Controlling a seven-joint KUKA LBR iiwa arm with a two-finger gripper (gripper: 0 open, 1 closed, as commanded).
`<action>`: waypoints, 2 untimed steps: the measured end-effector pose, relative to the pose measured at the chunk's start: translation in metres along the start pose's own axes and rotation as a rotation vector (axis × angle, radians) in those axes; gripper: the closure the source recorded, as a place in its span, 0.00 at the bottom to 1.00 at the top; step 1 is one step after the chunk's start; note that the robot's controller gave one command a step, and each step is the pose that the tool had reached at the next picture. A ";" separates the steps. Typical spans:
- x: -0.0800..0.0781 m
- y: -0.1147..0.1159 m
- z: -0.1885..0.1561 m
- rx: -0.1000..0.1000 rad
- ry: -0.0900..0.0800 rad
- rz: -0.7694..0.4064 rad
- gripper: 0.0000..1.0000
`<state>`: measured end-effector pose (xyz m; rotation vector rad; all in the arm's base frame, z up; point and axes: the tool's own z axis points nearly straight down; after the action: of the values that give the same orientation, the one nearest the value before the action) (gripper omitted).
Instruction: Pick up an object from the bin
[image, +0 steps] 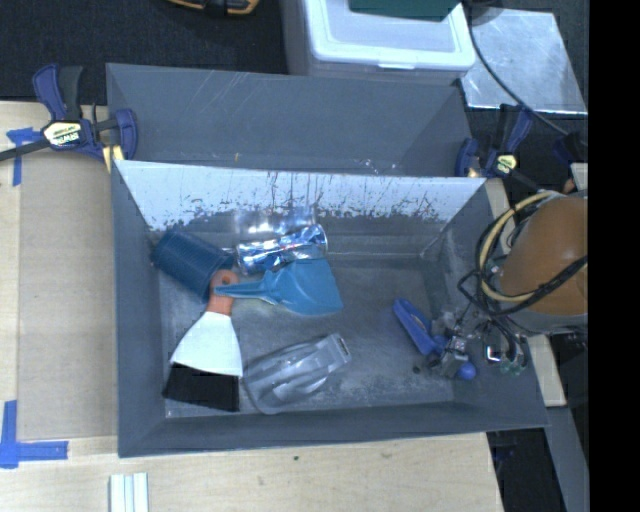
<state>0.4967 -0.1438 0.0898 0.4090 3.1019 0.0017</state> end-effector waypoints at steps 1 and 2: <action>0.003 -0.007 -0.002 -0.001 0.001 -0.013 1.00; 0.000 0.001 -0.013 0.000 -0.003 -0.005 1.00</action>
Offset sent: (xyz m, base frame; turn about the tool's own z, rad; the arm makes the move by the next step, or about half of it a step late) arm -0.0008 0.0013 0.0127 -0.0039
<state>0.4969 -0.1428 0.1028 0.4007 3.0996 0.0012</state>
